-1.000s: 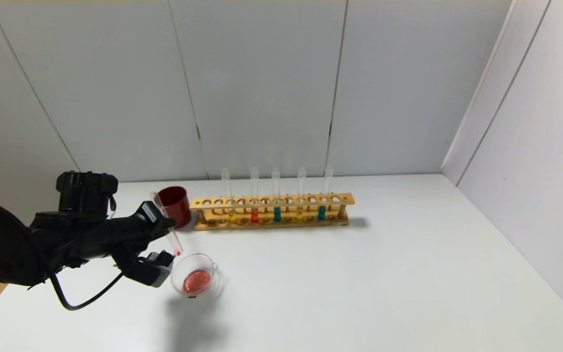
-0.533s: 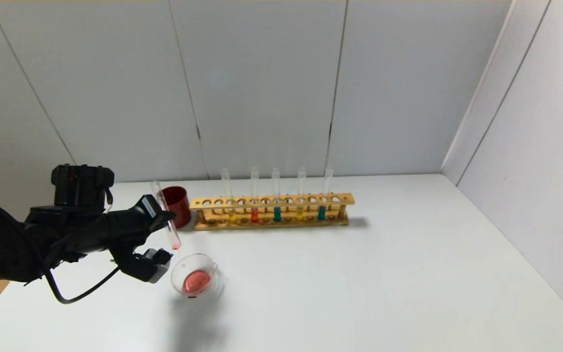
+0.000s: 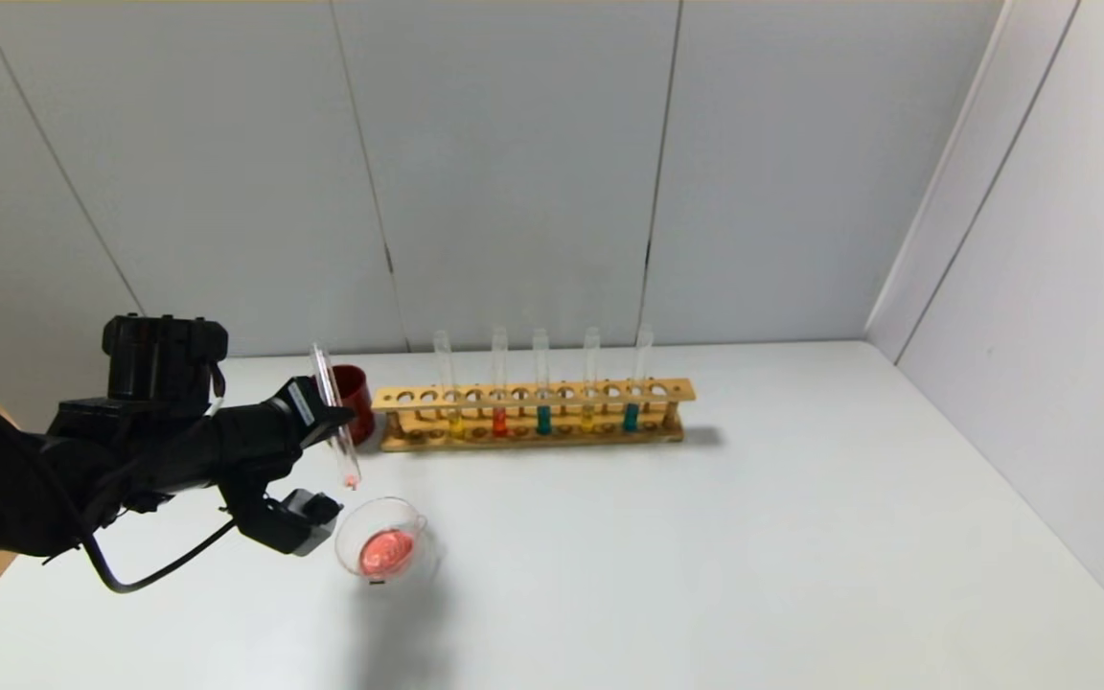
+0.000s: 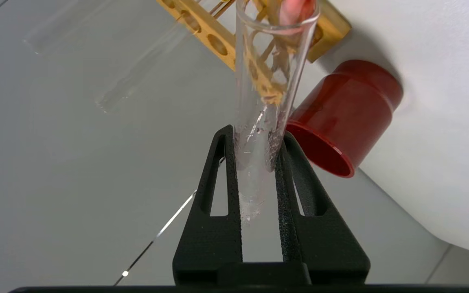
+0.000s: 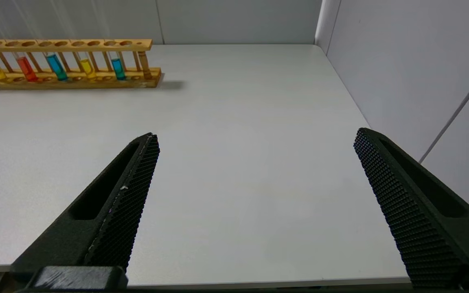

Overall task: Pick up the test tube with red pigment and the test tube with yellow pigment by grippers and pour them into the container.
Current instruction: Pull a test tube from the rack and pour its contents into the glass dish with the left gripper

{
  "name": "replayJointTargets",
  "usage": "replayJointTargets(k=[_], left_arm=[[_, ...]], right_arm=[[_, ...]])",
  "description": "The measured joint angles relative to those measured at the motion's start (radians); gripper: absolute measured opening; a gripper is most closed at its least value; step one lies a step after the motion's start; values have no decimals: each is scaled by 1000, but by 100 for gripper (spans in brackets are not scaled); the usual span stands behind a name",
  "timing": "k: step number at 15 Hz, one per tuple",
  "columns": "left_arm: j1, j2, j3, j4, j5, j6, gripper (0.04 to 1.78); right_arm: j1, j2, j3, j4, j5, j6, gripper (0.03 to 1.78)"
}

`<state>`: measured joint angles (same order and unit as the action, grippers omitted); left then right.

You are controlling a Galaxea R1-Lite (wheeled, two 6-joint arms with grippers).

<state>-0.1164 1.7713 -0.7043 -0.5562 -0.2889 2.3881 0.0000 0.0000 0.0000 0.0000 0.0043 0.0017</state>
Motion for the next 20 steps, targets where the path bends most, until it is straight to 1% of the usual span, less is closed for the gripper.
replayJointTargets(k=[13, 20], left_arm=[[-7, -24, -2, -8, 2, 103, 30], [-18, -24, -3, -8, 5, 108, 30]], right_arm=[[0, 0, 0, 0, 0, 0, 175], [0, 0, 0, 0, 0, 0, 175]])
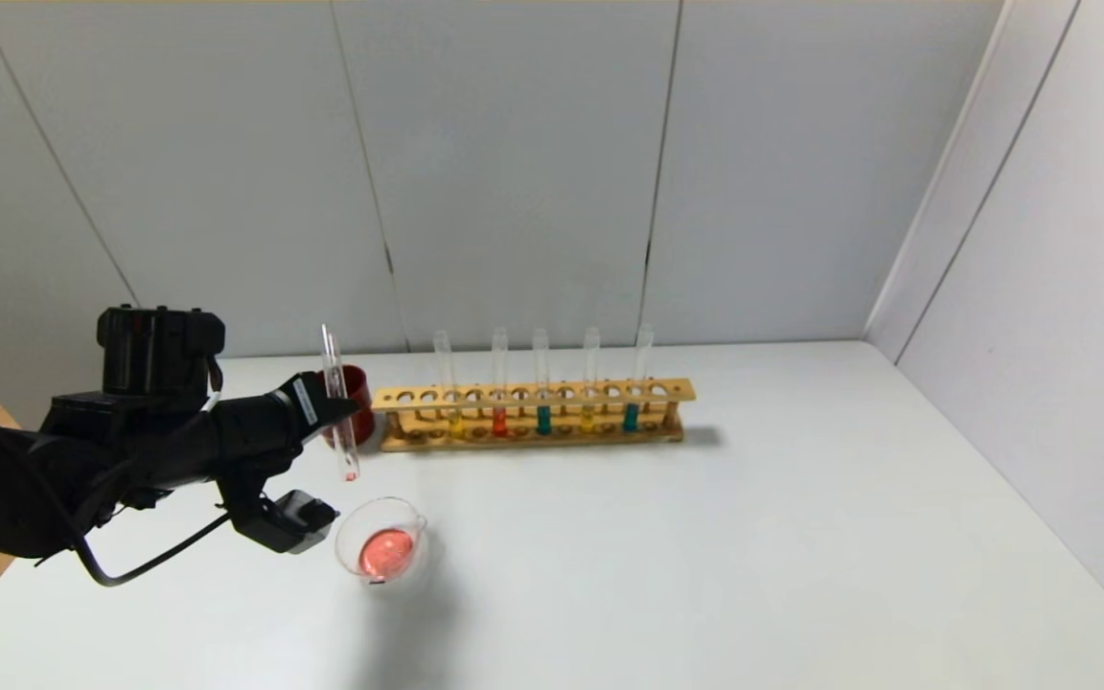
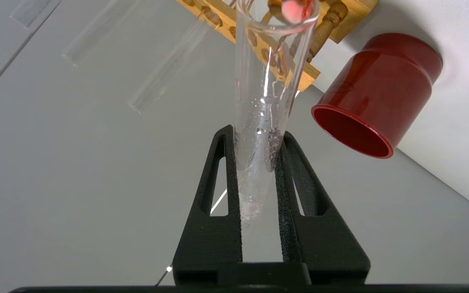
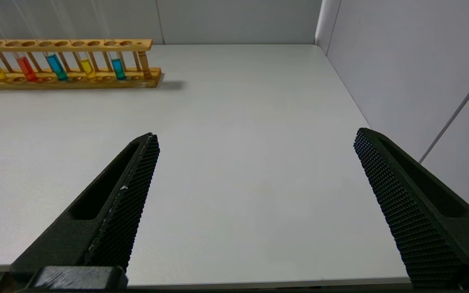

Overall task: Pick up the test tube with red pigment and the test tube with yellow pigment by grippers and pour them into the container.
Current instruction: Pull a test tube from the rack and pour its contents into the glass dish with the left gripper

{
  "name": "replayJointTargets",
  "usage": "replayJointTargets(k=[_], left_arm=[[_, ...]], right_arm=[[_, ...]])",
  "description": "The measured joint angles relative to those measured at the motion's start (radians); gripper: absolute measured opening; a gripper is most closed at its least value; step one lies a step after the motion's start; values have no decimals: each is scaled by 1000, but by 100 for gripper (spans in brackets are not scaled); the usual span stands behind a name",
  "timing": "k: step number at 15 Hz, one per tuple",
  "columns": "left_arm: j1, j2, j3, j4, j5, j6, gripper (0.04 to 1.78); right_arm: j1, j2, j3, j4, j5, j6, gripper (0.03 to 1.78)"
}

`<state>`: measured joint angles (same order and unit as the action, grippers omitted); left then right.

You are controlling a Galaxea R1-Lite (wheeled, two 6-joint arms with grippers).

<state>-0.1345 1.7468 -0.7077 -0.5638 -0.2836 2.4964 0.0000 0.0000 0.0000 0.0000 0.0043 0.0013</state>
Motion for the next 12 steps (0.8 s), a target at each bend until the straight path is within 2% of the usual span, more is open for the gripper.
replayJointTargets(k=[7, 9, 12], left_arm=[[-16, -2, -20, -1, -1, 122, 30], [-30, -2, -44, -3, 2, 187, 30], [-68, -2, -56, -3, 4, 193, 30]], right_arm=[[0, 0, 0, 0, 0, 0, 175], [0, 0, 0, 0, 0, 0, 175], [0, 0, 0, 0, 0, 0, 175]])
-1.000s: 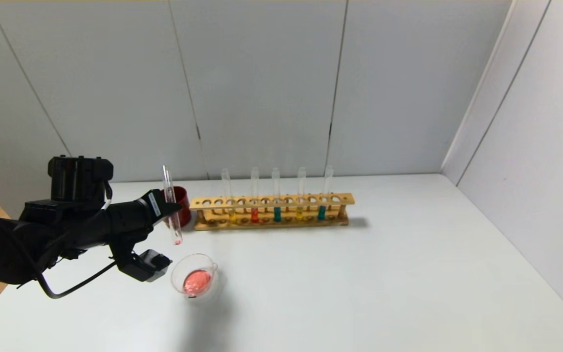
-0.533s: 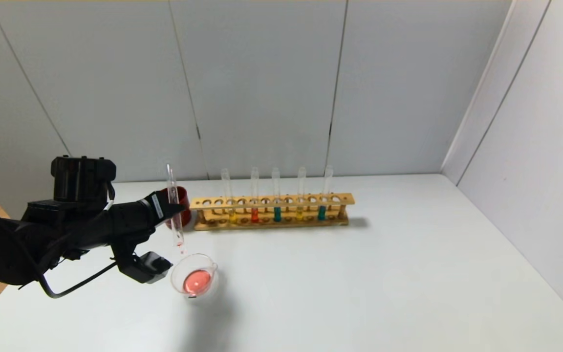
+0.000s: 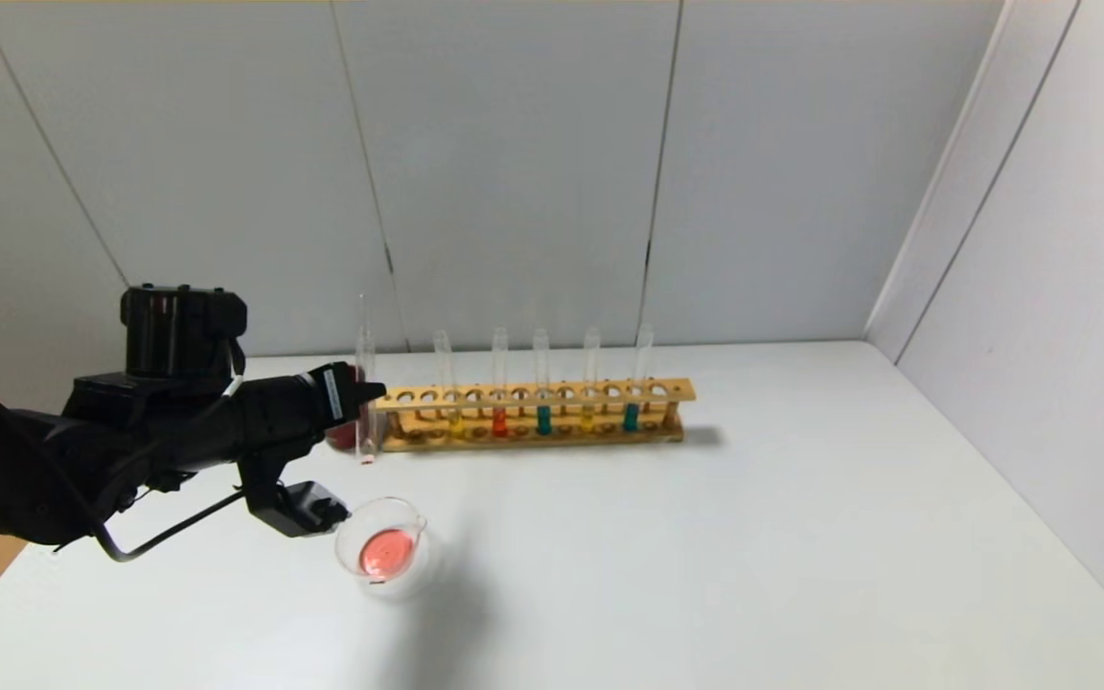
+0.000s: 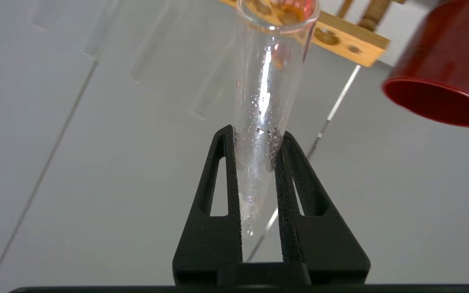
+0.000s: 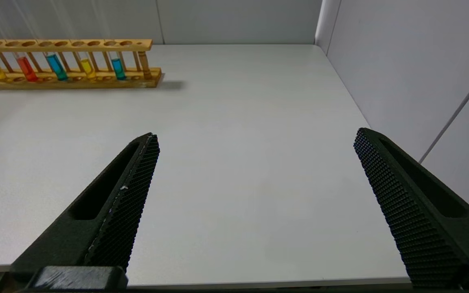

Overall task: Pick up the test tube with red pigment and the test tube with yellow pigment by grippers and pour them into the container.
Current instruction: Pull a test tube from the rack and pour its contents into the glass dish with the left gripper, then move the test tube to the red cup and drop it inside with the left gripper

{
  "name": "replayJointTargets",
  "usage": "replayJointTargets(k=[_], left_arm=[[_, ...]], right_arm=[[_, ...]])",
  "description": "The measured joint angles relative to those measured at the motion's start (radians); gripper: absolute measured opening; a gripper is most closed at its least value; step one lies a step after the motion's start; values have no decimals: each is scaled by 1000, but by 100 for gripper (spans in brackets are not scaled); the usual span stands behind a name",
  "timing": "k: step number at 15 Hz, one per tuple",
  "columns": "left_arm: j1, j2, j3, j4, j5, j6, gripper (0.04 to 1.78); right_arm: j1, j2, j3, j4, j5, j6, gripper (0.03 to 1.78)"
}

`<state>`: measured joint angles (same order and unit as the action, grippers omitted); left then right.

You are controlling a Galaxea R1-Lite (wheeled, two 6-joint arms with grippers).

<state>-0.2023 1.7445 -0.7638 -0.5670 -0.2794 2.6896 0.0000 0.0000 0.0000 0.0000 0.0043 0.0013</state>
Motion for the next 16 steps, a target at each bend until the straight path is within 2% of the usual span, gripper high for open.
replayJointTargets(k=[11, 13, 16], left_arm=[[5, -39, 10, 1, 23, 8, 30], [15, -50, 12, 4, 55, -57, 30], [16, -98, 13, 11, 182, -296, 30]], right_arm=[[0, 0, 0, 0, 0, 0, 175], [0, 0, 0, 0, 0, 0, 175], [0, 0, 0, 0, 0, 0, 175]])
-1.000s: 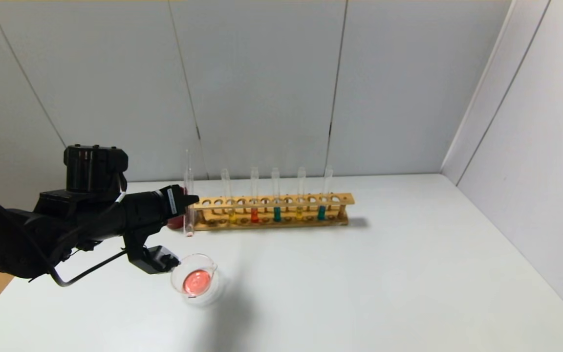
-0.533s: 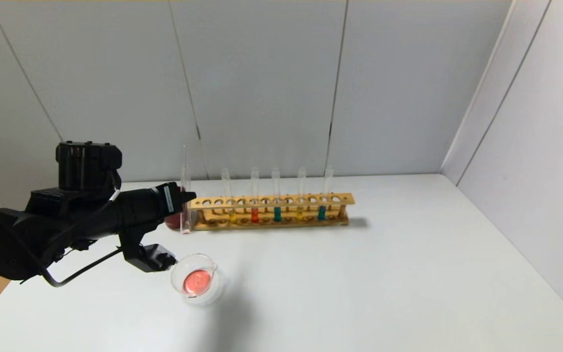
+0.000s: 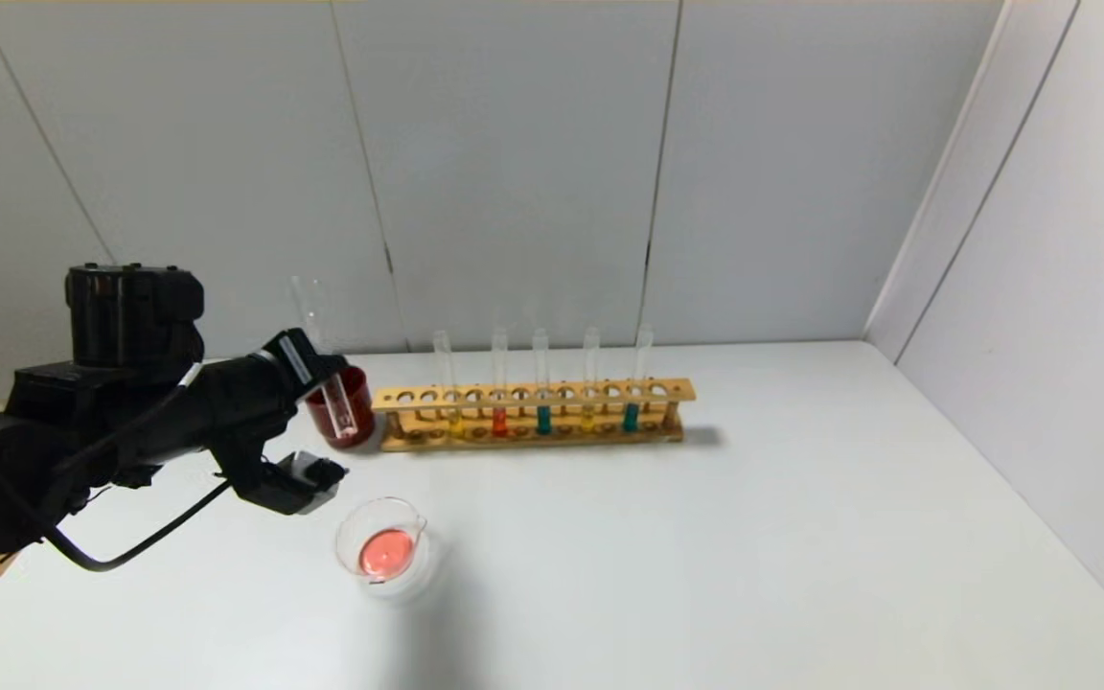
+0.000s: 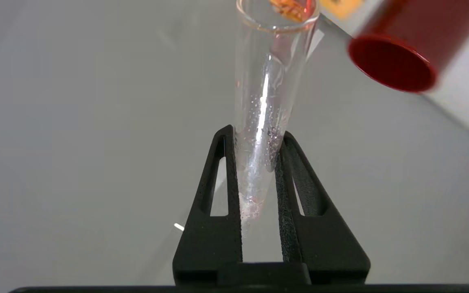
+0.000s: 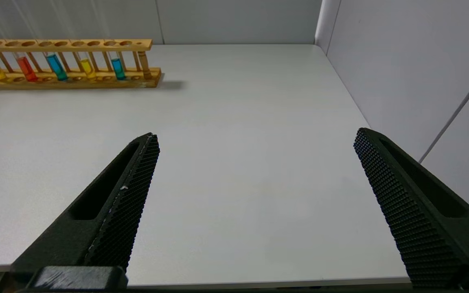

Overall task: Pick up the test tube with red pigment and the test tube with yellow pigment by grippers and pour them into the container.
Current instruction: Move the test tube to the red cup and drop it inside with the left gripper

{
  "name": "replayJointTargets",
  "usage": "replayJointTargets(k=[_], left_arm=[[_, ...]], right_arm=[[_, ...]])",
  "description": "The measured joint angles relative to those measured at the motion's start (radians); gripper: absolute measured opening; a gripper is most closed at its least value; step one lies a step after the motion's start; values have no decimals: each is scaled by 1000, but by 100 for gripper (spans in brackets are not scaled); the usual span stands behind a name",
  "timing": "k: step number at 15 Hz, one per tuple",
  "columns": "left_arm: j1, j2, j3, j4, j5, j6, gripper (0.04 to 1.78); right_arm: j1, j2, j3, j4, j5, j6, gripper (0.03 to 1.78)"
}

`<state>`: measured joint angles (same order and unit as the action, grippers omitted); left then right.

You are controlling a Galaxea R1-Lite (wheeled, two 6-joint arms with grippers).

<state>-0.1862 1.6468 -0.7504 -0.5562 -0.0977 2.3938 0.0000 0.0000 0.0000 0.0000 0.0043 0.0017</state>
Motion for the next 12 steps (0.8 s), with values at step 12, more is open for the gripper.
replayJointTargets(k=[12], left_arm=[[-69, -116, -324, 510, 295, -1593, 30]], right_arm=[[0, 0, 0, 0, 0, 0, 175]])
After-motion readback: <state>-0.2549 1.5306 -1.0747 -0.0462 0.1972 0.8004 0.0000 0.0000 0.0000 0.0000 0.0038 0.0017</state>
